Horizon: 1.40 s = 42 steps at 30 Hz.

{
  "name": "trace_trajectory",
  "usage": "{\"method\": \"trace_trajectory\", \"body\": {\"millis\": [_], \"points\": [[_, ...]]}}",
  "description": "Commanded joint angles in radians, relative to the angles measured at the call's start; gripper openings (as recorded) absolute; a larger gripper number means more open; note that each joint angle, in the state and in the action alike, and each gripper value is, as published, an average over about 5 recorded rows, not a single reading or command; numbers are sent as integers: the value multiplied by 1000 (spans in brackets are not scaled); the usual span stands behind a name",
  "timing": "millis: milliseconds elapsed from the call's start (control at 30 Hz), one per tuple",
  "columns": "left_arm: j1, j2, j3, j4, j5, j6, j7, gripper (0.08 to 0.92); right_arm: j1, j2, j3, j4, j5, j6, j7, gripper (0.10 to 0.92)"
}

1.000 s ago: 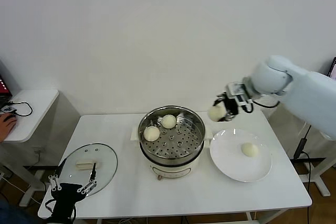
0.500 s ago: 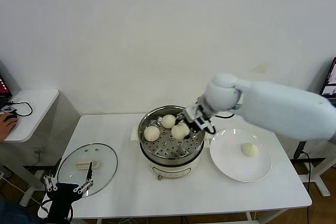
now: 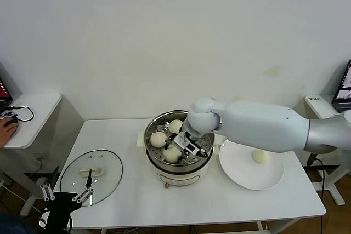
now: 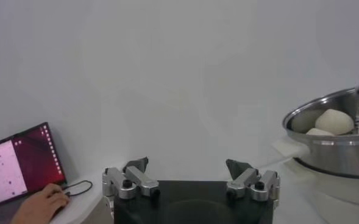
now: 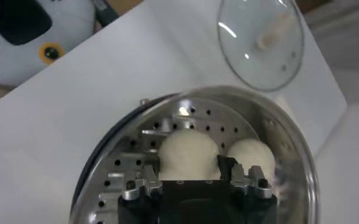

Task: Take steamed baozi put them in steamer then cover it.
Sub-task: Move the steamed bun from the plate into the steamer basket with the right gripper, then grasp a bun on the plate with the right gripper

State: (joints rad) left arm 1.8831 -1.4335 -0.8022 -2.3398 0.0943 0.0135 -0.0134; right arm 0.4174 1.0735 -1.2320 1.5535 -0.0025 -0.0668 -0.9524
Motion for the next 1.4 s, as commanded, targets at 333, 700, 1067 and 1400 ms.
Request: {"method": "trace_trajectory", "body": {"millis": [333,700,1067,1400], "points": [[-1,4,-7,1,-3,0,1,823,34,-1,26,-10,-62,86,-27,719],[-4,22,-9,0,-4,0,1,823,111,-250,183,56,53,-129,-114,822],[-14,48,10,1,-7,1,2,823,33,-643,232,138,20,-323,-105,823],[-16,65,36,1,0,4,5,823,-510,-733,653,-8,-148,-215,-113,823]]}}
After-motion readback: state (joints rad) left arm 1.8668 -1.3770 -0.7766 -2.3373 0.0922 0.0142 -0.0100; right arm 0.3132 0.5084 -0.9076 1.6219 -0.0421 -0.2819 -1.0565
